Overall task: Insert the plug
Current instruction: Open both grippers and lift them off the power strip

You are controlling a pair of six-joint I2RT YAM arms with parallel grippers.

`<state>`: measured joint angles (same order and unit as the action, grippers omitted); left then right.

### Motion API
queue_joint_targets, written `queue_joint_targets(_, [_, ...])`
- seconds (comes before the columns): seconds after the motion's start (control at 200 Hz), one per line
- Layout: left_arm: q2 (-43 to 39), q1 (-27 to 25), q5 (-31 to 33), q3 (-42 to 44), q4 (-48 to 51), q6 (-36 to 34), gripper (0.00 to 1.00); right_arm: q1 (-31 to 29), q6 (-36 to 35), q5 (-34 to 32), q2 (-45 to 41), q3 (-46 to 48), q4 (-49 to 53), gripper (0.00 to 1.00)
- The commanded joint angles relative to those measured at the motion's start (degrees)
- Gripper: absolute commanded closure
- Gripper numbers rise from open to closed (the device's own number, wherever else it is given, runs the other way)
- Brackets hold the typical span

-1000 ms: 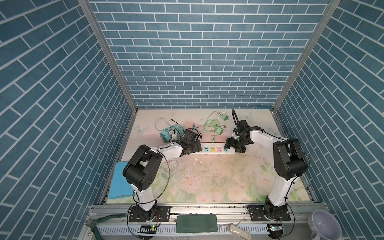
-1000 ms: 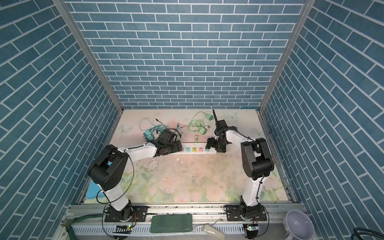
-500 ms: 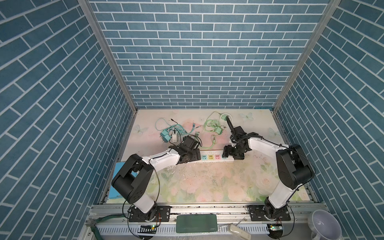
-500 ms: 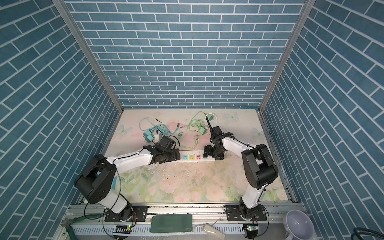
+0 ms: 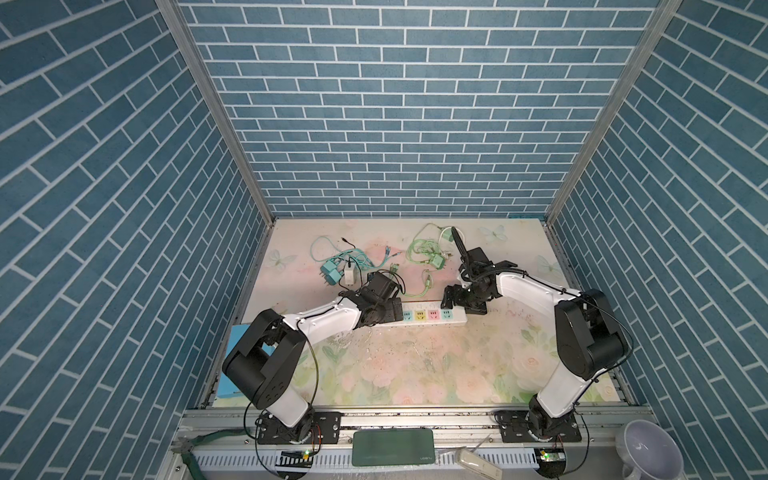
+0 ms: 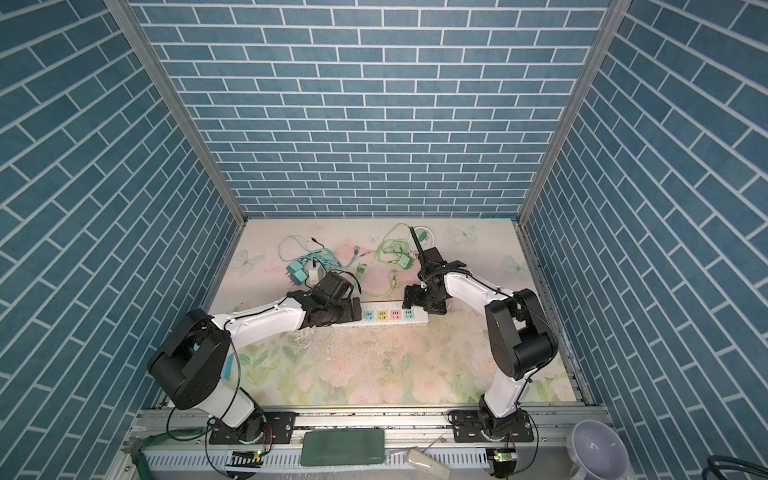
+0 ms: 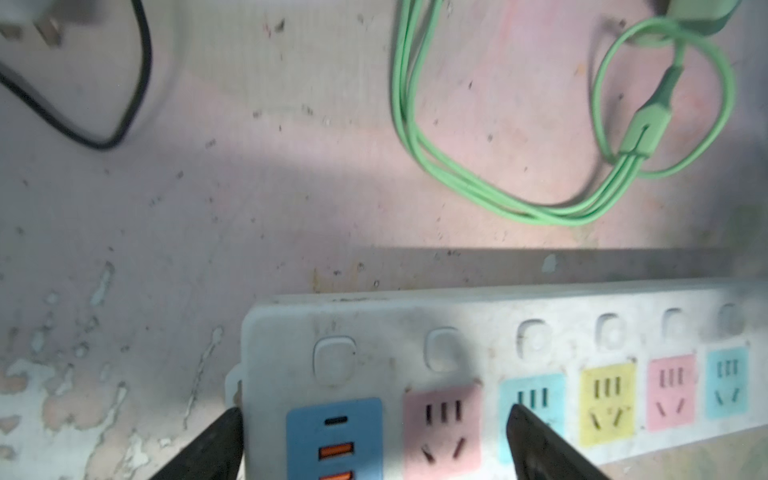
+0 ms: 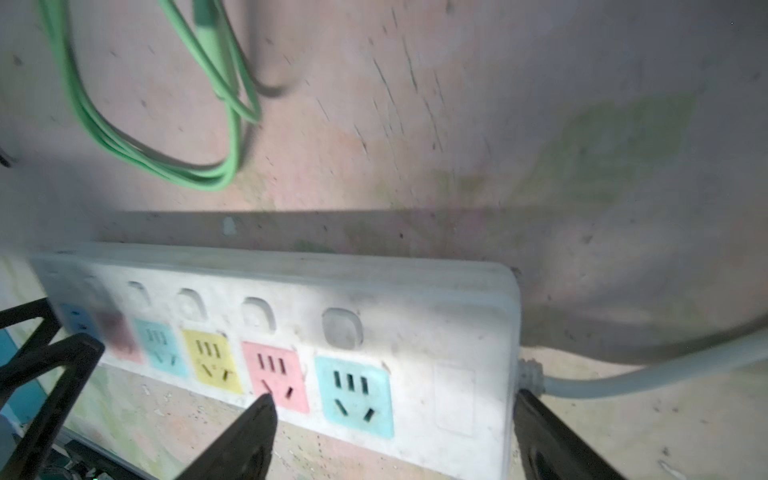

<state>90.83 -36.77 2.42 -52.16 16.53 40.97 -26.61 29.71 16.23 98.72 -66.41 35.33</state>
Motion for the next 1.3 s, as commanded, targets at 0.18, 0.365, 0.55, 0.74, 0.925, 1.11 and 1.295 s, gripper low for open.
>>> queue_joint_targets(0.18, [-5.71, 6.73, 6.53, -4.29, 8.7, -4.76, 0.0, 3.31, -2.42, -0.14, -4.24, -5.31, 5.01, 0.1])
queue_joint_targets(0.365, [-4.33, 9.91, 14.21, -9.93, 14.3, -5.9, 0.0, 3.8, -4.58, -3.51, -2.27, -10.5, 6.35, 0.11])
queue_joint_targets(0.55, [1.05, 12.98, 16.33, -14.01, 14.45, -8.66, 0.09, 4.37, -7.27, -4.7, 0.45, -14.23, 5.04, 0.14])
queue_joint_targets(0.74, [3.81, 14.17, 16.8, -13.25, 10.26, -10.6, 0.17, 5.24, -8.68, -2.68, 2.07, -14.74, 4.15, 0.15])
queue_joint_targets(0.925, [5.86, 15.75, 15.63, -12.88, 6.27, -12.02, 0.27, 5.81, -9.23, -1.74, 2.49, -13.84, 3.48, 0.16])
queue_joint_targets(1.11, [8.54, 16.71, 16.02, -13.1, 3.84, -12.76, 0.33, 6.16, -9.06, -1.31, 1.84, -12.96, 2.65, 0.18])
queue_joint_targets(1.295, [10.48, 17.8, 14.9, -14.16, 1.49, -13.2, 0.37, 6.22, -8.64, -1.22, 1.92, -12.74, 2.81, 0.18])
